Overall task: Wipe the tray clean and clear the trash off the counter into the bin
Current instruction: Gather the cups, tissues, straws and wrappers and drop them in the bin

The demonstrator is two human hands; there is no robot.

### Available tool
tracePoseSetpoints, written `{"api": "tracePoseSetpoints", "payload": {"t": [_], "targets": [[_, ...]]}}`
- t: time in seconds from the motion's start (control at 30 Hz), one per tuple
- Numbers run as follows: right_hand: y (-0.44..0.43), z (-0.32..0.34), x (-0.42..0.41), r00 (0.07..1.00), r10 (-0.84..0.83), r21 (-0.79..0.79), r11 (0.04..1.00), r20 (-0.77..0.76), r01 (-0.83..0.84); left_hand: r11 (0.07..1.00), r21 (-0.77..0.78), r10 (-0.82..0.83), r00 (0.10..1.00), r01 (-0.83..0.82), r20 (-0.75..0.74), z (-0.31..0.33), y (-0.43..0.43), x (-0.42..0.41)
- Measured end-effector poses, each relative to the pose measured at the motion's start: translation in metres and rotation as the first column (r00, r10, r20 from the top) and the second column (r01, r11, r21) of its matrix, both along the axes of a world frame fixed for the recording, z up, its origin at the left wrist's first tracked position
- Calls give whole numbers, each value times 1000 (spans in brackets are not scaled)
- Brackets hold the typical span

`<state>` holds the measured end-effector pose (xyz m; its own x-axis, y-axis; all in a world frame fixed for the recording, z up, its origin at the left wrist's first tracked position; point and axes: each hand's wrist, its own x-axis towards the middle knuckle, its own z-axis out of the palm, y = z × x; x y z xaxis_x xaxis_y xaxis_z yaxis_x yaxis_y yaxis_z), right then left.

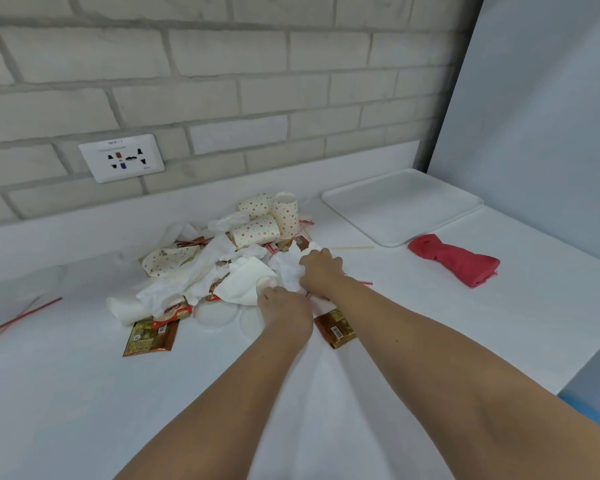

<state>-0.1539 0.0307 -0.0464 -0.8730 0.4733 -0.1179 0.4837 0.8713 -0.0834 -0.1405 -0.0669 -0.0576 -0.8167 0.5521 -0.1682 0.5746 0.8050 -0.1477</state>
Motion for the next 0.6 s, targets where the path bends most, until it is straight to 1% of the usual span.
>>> {"api": "tracePoseSetpoints", "payload": {"t": [0.07, 0.1, 0.17, 0.2, 0.23, 0.3, 0.37, 0.43, 0.47, 0.53, 0.57, 0.6], "targets": [[0, 2, 0, 998, 30, 6, 1000, -64, -30, 999, -42, -36, 999, 34, -40, 0, -1, 2], [0, 6, 1, 991, 40, -27, 999, -130, -44, 997, -57, -57, 997, 54, -53, 0, -2, 2], [2, 19, 4, 947, 12, -170, 983, -322, -70, 994, -72, -93, 993, 88, -71, 1, -3, 1], [5, 27, 7, 908, -36, -262, 962, -418, -82, 993, -65, -106, 991, 101, -79, 2, -4, 1], [8, 35, 10, 861, -93, -348, 932, -499, -101, 994, -32, -110, 990, 107, -84, 2, -6, 0], [17, 51, 18, 775, -206, -506, 846, -597, -165, 993, 37, -112, 992, 114, -53, -1, -8, -2], [26, 62, 30, 712, -290, -607, 759, -639, -235, 989, 82, -118, 993, 120, -21, -2, -12, -1], [39, 64, 40, 669, -344, -619, 753, -659, -222, 986, 120, -119, 993, 119, -2, -5, -15, -3], [44, 62, 46, 656, -385, -630, 755, -650, -181, 981, 167, -104, 994, 99, 19, -5, -16, -3], [52, 54, 59, 664, -450, -666, 740, -597, -97, 966, 256, -67, 994, 44, 83, 0, -17, -2], [55, 49, 66, 691, -451, -673, 736, -565, -69, 952, 306, -59, 992, 20, 116, 4, -19, 0], [57, 45, 72, 740, -421, -658, 752, -525, -38, 936, 352, -51, 989, -1, 137, 9, -20, 1]]}}
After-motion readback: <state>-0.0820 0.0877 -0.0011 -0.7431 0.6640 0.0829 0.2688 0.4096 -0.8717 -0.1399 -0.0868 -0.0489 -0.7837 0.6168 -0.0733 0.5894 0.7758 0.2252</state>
